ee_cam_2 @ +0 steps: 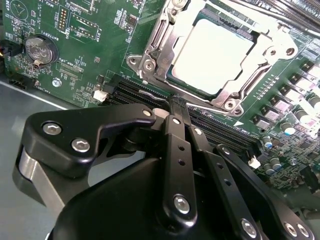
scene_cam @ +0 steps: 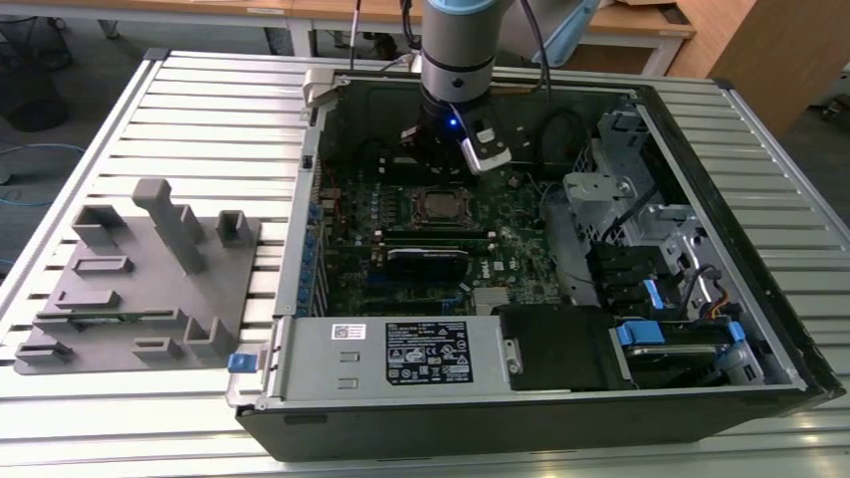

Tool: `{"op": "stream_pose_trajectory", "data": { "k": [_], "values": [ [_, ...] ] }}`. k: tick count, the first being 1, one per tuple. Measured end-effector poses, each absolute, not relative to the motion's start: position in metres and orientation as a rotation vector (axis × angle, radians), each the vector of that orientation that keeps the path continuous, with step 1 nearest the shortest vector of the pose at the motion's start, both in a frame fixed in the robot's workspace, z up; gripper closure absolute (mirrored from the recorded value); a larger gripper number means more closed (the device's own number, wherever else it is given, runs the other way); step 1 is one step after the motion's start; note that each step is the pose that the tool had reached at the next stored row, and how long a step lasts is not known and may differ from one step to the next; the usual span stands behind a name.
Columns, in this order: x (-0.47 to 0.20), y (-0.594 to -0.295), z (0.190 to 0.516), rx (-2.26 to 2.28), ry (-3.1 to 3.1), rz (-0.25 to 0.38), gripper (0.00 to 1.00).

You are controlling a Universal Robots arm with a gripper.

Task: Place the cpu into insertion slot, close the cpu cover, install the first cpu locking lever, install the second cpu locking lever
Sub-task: 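Install the first cpu locking lever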

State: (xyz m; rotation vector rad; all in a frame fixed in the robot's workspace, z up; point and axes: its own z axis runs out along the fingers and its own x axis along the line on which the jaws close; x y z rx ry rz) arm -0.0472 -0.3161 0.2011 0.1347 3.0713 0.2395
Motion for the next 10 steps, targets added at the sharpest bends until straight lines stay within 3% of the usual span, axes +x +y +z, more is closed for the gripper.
{"op": "stream_pose_trajectory", "data": {
  "k": [10],
  "values": [
    [-0.0472, -0.3161, 0.1978, 0.135, 3.071, 0.239, 0.90]
  ]
}}
